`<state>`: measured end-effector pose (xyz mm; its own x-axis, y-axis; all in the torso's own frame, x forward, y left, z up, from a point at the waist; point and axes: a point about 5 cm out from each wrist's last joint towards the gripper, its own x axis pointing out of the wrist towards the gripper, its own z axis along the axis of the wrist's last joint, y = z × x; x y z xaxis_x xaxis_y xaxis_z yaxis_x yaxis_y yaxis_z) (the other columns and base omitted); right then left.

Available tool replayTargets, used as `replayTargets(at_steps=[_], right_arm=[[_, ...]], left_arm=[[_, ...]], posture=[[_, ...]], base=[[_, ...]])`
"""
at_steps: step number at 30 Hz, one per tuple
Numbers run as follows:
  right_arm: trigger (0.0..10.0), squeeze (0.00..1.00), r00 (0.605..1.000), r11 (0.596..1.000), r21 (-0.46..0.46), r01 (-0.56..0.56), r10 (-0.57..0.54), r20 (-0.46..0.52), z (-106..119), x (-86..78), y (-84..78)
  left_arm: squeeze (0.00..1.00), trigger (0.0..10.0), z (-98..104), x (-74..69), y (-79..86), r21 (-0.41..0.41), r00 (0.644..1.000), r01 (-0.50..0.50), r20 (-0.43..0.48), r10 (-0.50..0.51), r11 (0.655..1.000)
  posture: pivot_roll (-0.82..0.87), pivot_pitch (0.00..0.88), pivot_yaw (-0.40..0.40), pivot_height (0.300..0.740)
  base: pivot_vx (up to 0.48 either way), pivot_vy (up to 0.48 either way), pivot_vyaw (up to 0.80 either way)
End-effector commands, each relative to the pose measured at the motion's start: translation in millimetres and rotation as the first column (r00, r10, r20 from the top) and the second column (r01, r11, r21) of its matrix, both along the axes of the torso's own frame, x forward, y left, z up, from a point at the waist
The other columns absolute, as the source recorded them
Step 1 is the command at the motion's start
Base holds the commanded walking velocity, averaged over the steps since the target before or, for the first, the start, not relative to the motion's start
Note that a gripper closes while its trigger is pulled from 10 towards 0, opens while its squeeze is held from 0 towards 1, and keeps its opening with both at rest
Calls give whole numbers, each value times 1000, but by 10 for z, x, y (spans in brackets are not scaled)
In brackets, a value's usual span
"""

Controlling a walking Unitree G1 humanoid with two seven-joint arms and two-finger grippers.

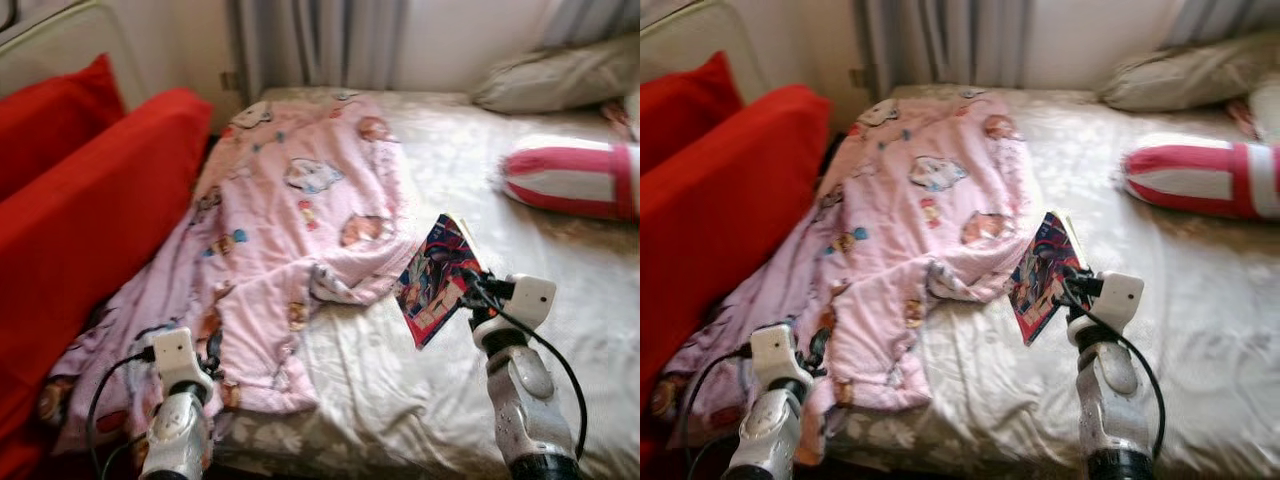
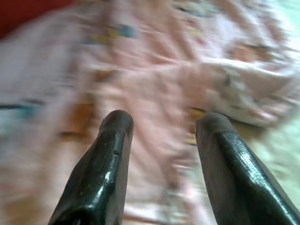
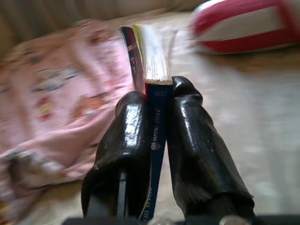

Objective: Clean up the room

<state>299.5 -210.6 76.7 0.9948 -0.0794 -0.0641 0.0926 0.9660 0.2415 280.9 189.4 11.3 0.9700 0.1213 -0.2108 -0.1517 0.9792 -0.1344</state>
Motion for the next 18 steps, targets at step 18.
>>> replayTargets(at_steps=[18], right_arm=[[10000, 0, 996, 995, -65, -78, 80, 32, 45, 9, 126]], left_arm=[[0, 10000, -22, -48, 98, 37, 1000, 7, -6, -7, 999]], posture=[[-3, 135, -7, 740]], base=[[0, -462, 132]])
